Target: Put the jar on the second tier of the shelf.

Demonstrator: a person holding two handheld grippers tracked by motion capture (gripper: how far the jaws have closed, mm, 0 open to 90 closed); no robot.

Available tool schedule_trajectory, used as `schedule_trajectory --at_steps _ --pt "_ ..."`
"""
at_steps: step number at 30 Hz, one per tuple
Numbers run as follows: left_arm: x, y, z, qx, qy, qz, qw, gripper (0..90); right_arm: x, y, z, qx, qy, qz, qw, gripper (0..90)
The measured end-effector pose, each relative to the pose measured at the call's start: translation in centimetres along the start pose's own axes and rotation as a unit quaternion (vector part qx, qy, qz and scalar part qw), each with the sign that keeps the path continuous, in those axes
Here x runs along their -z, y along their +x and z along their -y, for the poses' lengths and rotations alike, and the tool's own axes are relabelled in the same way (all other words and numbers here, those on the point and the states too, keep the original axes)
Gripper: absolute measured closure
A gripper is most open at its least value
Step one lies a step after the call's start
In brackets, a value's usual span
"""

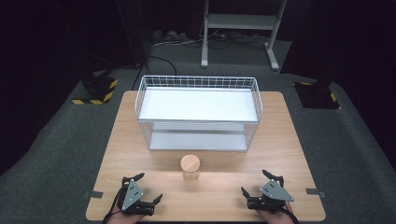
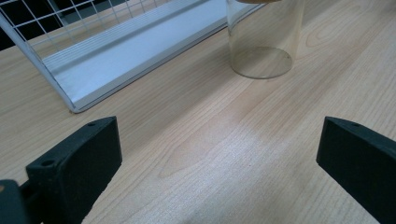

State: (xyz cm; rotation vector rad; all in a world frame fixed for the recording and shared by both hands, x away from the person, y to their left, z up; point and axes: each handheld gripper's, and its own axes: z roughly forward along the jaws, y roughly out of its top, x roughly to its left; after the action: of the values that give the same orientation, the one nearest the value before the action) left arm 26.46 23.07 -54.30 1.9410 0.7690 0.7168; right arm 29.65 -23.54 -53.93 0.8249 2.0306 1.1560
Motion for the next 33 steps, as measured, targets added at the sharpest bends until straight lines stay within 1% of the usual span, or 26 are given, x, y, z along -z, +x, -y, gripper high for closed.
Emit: schedule_trajectory --at_steps 2,4,5,7,11,14,16,21,22,23,24,26,33 --pt "0.0 0.0 0.0 0.001 0.000 0.001 1.0000 0.4 0.0 0.0 0.0 0.002 -0.002 -0.002 1.0000 0.0" --pt "0.0 0.0 0.0 -0.002 -0.005 0.008 1.0000 0.4 0.1 0.0 0.0 0.002 -0.004 -0.002 1.0000 0.0" --pt "-0.1 -0.1 0.0 -0.003 -0.005 0.009 0.9999 0.4 0.1 0.0 0.1 0.002 -0.009 0.000 1.0000 0.0" --pt "-0.2 -0.1 -0.2 -0.001 -0.003 0.013 0.9999 0.4 0.2 0.0 0.1 0.002 -0.011 0.000 0.9999 0.0" --pt "-0.2 -0.5 -0.6 0.004 -0.007 0.021 0.9998 0.4 0.2 0.0 0.1 0.002 -0.011 -0.001 0.9999 0.0" --pt "-0.2 -0.7 -0.9 0.000 -0.013 0.026 0.9996 0.4 0.2 0.0 0.1 0.001 -0.014 -0.002 0.9999 0.0" --pt "-0.2 -0.8 -1.1 -0.001 -0.013 0.029 0.9995 0.4 0.2 0.0 0.1 0.000 -0.014 -0.002 0.9999 0.0" --pt "-0.5 -1.0 -1.5 0.008 -0.015 0.039 0.9991 0.4 0.3 -0.1 0.1 0.000 -0.017 -0.004 0.9999 0.0" --pt "-0.5 -1.0 -1.6 0.008 -0.014 0.040 0.9991 0.4 0.3 -0.1 0.1 -0.006 -0.017 -0.003 0.9998 0.0" --pt "-0.5 -1.0 -1.7 0.008 -0.015 0.040 0.9991 0.4 0.3 -0.1 0.1 -0.006 -0.017 -0.003 0.9998 0.0" --pt "-0.6 -1.1 -1.9 0.014 -0.016 0.041 0.9989 0.4 0.3 -0.2 0.2 -0.009 -0.019 -0.002 0.9998 0.0" --pt "-0.6 -1.2 -2.1 0.018 -0.019 0.044 0.9987 0.4 0.4 -0.2 0.2 -0.011 -0.020 -0.003 0.9997 0.0" --pt "-0.9 -1.5 -2.5 0.024 -0.022 0.054 0.9980 0.4 0.3 -0.2 0.2 -0.009 -0.019 -0.004 0.9998 0.0"
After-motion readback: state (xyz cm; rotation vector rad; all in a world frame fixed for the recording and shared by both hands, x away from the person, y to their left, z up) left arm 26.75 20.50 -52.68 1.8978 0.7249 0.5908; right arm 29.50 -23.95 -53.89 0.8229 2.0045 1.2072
